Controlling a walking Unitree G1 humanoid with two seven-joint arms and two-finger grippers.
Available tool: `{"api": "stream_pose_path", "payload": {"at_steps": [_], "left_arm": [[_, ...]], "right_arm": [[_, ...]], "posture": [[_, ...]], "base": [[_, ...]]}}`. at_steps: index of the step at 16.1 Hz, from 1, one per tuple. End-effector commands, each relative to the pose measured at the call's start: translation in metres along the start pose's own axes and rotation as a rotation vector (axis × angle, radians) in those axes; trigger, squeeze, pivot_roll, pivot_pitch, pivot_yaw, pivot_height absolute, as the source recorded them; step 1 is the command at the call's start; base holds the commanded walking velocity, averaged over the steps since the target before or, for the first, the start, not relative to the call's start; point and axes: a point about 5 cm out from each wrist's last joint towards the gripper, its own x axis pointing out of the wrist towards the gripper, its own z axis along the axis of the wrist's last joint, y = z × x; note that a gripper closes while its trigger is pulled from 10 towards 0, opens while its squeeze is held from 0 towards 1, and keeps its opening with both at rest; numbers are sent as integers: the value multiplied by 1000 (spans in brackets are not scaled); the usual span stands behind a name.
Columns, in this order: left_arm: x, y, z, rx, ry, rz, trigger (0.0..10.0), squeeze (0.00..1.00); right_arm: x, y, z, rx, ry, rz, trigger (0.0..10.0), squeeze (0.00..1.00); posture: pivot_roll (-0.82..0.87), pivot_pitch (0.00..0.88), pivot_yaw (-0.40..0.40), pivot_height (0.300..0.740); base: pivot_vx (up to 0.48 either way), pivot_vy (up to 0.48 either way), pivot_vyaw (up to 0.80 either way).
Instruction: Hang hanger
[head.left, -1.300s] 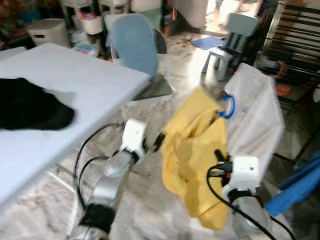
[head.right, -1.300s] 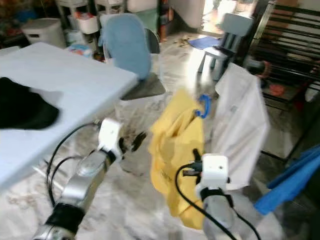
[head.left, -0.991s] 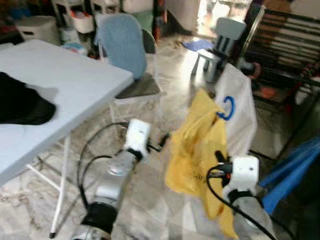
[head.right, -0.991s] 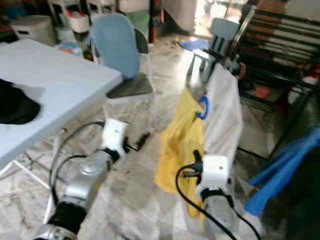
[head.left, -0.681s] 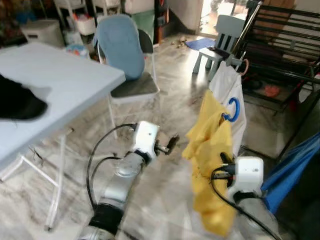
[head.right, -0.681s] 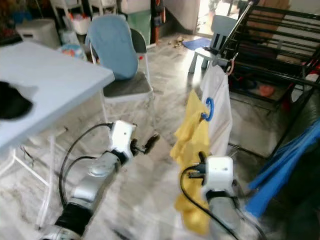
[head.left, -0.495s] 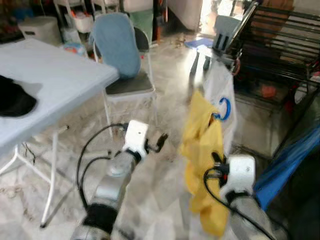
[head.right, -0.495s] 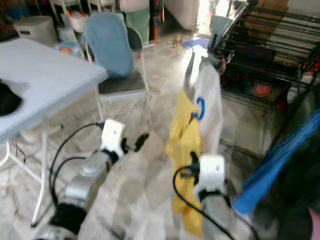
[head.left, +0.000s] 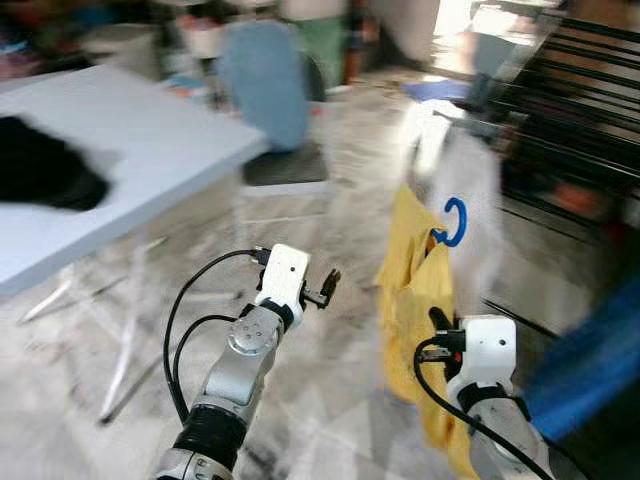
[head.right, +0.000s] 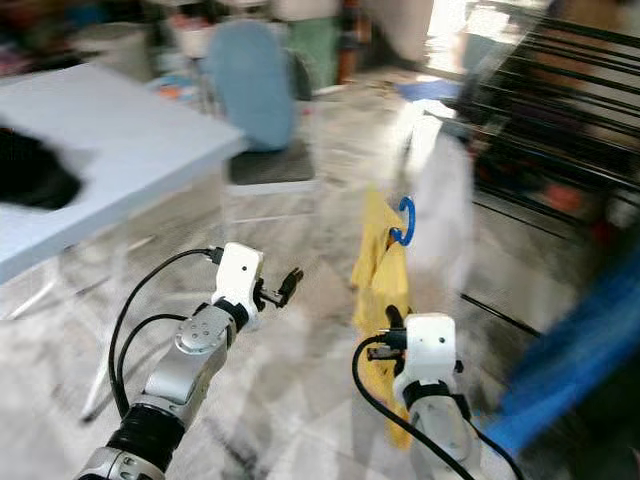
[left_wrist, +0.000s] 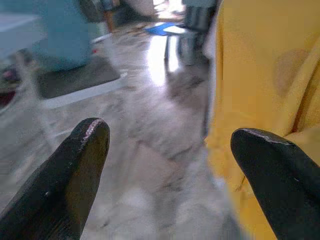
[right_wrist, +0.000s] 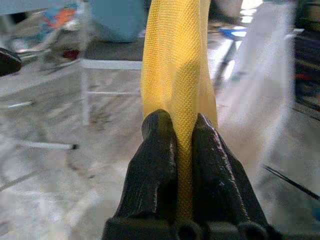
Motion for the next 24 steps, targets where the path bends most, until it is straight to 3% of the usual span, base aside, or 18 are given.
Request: {"api": "stream_pose_path", "payload": {"at_steps": [1, 7, 19, 24], "left_arm": [[1, 1, 2, 16, -4, 8, 10000, 0], [2, 1, 1, 23, 2, 8, 10000, 0], [6, -3, 3, 29, -8, -15, 10000, 0], [7, -3, 2, 25, -5, -14, 10000, 0]], "right_arm": [[0, 2, 11, 4, -54, 11, 10000, 0], [1, 2, 11, 6, -53, 17, 10000, 0], [5, 3, 11, -3, -55, 27, 10000, 0], [6, 4, 11, -5, -54, 33, 10000, 0]], "posture": [[-34, 8, -58, 740], [-28, 5, -59, 740], [-27, 0, -54, 740], [-30, 0, -55, 740]], "base": [[0, 0, 712], [-206, 0, 680], [-41, 0, 0], [-262, 0, 0]]}}
